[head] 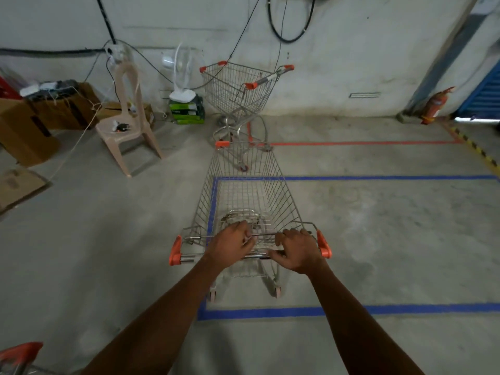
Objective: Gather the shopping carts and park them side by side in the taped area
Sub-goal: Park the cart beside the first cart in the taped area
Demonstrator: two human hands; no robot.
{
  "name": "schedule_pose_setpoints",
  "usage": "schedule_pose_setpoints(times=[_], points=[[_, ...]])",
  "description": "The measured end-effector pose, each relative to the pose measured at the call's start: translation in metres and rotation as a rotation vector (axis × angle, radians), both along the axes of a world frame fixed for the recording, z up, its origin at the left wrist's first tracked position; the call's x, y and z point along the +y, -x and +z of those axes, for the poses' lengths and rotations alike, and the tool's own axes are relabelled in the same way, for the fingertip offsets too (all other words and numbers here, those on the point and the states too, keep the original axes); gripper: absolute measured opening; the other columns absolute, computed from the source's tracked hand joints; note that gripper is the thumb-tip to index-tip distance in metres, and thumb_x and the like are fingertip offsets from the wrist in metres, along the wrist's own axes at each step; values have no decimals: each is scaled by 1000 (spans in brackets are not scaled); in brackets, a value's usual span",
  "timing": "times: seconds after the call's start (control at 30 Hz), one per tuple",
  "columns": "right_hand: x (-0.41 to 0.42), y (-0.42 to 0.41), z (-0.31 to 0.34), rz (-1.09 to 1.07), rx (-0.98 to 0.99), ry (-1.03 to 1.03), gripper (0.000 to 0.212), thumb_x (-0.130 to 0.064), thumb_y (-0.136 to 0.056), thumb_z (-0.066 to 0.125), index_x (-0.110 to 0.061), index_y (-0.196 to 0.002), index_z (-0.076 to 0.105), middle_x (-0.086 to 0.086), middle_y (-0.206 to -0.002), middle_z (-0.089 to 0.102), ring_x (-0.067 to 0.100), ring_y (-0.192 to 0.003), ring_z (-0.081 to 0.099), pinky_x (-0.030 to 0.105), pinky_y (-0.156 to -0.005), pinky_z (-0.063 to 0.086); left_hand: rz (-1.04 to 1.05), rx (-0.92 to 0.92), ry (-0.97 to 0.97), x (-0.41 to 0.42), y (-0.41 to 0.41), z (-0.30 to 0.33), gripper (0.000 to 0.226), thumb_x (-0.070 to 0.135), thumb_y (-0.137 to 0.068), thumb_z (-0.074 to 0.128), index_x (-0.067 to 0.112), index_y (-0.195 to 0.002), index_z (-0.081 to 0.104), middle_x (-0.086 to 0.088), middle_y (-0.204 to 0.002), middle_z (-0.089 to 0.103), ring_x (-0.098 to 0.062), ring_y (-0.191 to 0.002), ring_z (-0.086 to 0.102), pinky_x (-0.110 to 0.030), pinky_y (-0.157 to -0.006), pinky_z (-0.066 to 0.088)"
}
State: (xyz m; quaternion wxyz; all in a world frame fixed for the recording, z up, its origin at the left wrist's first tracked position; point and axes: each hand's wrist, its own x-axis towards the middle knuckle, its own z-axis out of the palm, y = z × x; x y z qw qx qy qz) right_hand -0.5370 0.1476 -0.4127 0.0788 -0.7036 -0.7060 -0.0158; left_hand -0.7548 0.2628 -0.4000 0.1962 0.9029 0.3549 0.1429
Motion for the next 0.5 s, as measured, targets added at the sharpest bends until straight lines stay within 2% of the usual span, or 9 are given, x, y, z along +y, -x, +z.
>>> schedule_pose_setpoints(times=[0.1, 0.3, 0.5], points=[[-1, -13, 12, -76, -30, -94, 47, -63, -100, 35, -25, -99, 63, 0, -98, 68, 20, -92, 62, 41, -85, 47, -16, -23, -29, -4, -40, 14, 15, 42, -94, 58, 31, -96, 49, 8, -88, 62, -11, -72, 63, -30, -63, 54], [-5, -76, 32, -228, -6, -211, 28, -43, -103, 43, -23, -88, 58, -1, -82, 64, 24, -78, 59, 40, -71, 43, -46, -109, -7, -5, -147, 29, 16, 35, -91, 66, 25, -94, 53, 5, -85, 62, -14, -70, 61, -31, -60, 51], [15, -140, 26, -72, 20, -182, 23, -35, -98, 42, -21, -84, 55, 0, -77, 62, 24, -72, 56, 38, -68, 37, 82, -181, -1, -6, -209, 13, 16, 32, -93, 64, 28, -90, 48, 8, -81, 58, -7, -67, 55, -27, -58, 47]])
